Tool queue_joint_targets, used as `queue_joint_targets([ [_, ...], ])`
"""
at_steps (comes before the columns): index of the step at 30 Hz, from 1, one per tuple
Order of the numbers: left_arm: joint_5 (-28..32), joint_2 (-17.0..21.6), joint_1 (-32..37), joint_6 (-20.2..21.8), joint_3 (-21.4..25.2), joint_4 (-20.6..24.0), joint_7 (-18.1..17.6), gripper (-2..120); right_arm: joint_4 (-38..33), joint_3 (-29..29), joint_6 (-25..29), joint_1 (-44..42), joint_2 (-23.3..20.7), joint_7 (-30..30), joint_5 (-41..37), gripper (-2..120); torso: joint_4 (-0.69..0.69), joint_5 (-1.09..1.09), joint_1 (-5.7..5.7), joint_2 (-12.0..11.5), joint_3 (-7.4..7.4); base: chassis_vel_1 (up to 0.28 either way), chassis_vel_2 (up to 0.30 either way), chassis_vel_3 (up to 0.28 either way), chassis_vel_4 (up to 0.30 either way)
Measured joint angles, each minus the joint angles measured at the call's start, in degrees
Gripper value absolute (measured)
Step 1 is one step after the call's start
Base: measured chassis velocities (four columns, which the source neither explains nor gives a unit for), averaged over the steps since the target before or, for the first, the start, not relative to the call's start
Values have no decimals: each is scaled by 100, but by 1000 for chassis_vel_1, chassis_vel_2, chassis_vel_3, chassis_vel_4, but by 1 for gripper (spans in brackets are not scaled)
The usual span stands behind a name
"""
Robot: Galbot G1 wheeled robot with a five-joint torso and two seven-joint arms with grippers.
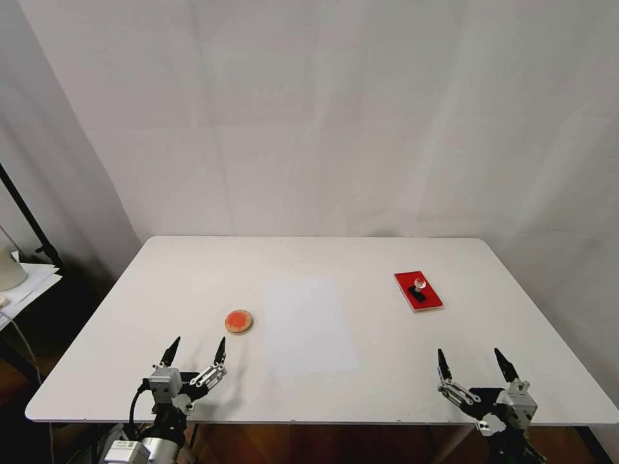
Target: Pick up the stamp from the ink pad and place it onto another ink pad.
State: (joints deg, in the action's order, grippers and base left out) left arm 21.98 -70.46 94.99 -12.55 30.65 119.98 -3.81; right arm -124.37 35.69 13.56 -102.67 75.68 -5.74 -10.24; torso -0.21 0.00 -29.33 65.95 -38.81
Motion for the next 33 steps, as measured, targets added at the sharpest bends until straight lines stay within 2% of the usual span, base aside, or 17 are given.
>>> queue_joint_targets([
  [10,0,0,0,0,0,0,0,100,56,3,26,101,-72,5,-210,100,0,0,0,0,0,0,0,0,0],
  [15,0,0,0,0,0,0,0,100,62,-47,-112,415,-394,-22,-575,100,-1,0,0,0,0,0,0,0,0],
  [18,0,0,0,0,0,0,0,100,363,-274,-333,1092,-1175,-206,-1317,100,1,1,0,0,0,0,0,0,0],
  [19,0,0,0,0,0,0,0,100,363,-274,-333,1092,-1175,-206,-1317,100,1,1,0,0,0,0,0,0,0],
  [22,0,0,0,0,0,0,0,100,776,-608,-489,1679,-2008,-258,-2084,100,2,0,-1,0,0,0,0,0,0],
  [23,0,0,0,0,0,0,0,100,776,-608,-489,1679,-2008,-258,-2084,100,2,0,-1,0,0,0,0,0,0],
  [27,0,0,0,0,0,0,0,100,1342,-1234,-643,2382,-2734,-334,-2906,100,-1,0,-1,0,-1,0,0,0,0],
  [28,0,0,0,0,0,0,0,100,1342,-1234,-643,2382,-2734,-334,-2906,100,-1,0,-1,0,-1,0,0,0,0],
  [31,0,0,0,0,0,0,0,100,1768,-1782,-704,3080,-2964,-359,-3371,100,0,2,-1,0,-1,0,0,0,0],
  [33,0,0,0,0,0,0,0,100,1895,-1944,-709,3316,-2992,-363,-3448,100,0,1,-1,0,-1,0,0,0,0],
])
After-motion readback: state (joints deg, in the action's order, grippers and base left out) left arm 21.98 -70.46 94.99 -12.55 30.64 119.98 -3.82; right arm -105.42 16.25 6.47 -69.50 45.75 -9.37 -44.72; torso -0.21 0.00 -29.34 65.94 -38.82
